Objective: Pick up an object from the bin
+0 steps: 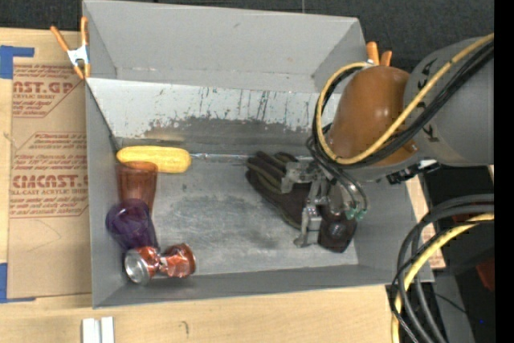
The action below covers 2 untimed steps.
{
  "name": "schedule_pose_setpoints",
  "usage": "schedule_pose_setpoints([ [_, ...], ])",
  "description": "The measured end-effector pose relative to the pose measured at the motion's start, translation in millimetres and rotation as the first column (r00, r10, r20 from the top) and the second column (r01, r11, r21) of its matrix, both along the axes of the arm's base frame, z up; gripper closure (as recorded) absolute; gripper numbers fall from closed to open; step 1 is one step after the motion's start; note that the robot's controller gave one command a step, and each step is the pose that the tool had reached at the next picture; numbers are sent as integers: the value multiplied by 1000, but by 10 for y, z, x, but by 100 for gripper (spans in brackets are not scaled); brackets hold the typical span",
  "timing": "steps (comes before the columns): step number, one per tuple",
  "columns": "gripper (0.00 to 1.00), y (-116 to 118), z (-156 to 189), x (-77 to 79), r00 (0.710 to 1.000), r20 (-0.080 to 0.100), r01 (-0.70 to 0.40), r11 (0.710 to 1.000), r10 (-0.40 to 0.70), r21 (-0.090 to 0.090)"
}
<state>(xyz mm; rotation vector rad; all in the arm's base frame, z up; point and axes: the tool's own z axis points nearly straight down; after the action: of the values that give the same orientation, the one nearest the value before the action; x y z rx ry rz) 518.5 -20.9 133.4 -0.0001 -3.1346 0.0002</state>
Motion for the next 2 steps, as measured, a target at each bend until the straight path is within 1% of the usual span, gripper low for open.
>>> schedule_pose_setpoints([
  [1, 0, 0, 45, 18, 1000, 8, -1, 1000, 1, 0],
  [2, 0, -352, -423, 83, 1000, 14, -10, 1000, 10, 0],
])
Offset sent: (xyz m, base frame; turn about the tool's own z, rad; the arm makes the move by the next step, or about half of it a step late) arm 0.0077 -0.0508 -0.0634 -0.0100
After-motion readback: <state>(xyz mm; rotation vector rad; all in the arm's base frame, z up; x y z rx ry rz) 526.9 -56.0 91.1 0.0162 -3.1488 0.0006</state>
